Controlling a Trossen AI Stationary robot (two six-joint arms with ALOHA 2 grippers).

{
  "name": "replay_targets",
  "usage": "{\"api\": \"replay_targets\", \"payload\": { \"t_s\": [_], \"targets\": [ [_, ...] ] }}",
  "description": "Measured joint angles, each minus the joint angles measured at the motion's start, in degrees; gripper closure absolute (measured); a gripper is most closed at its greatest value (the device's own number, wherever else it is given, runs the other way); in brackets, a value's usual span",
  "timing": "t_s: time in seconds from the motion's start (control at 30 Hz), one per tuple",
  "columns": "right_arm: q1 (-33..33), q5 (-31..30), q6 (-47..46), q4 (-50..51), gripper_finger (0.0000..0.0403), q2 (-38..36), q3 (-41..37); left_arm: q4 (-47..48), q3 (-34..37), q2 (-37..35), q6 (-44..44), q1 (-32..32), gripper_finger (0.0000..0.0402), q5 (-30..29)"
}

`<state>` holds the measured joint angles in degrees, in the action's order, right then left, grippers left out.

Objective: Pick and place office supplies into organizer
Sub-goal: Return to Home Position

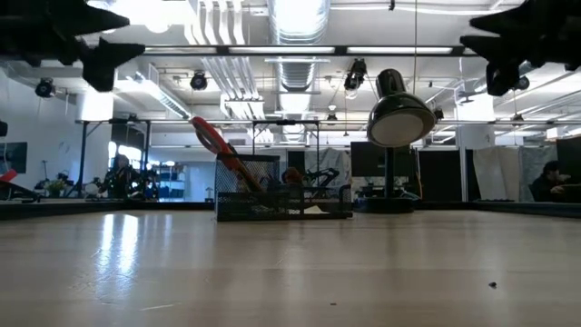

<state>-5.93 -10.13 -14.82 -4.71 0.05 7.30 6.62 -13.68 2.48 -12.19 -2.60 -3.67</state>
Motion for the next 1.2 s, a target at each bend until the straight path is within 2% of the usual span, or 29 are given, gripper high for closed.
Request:
{"api": "replay_targets", "payload": {
  "t_s": [0.2, 0.33, 0.4, 0.53, 0.77, 0.97, 1.2],
  "targets": [
    [-0.02, 1.17, -2.36, -2.29, 0.0285, -0.05, -2.43, -21.42, 13.1, -0.79, -3.98, -0.02, 0.0174, -0.08],
    [0.0, 0.89, -1.81, -3.84, 0.029, -0.04, -4.13, -19.48, 13.1, 0.67, -4.63, -0.07, 0.0174, -1.9],
    [-0.02, -0.44, -2.2, -3.73, 0.0293, -0.05, -5.24, -19.12, 13.19, -0.21, -3.97, -0.25, 0.0174, -5.38],
    [0.0, -0.85, -1.84, -3.66, 0.0292, -0.04, -6.45, -17.64, 13.21, -0.58, -8.79, -0.56, 0.0174, -15.26],
    [1.35, -2.03, 3.31, 2.51, 0.0285, -0.07, -6.45, -18.0, 13.23, 0.51, -9.63, -0.56, 0.0174, -16.16],
    [4.16, 2.59, 7.25, 3.76, 0.0287, -0.04, -6.48, -18.09, 13.28, 2.28, -9.7, -0.56, 0.0174, -16.16],
    [5.6, 2.61, 7.35, 3.76, 0.0296, 0.52, -6.48, -18.11, 13.3, 3.66, -9.7, -0.56, 0.0174, -16.16]
  ]
}}
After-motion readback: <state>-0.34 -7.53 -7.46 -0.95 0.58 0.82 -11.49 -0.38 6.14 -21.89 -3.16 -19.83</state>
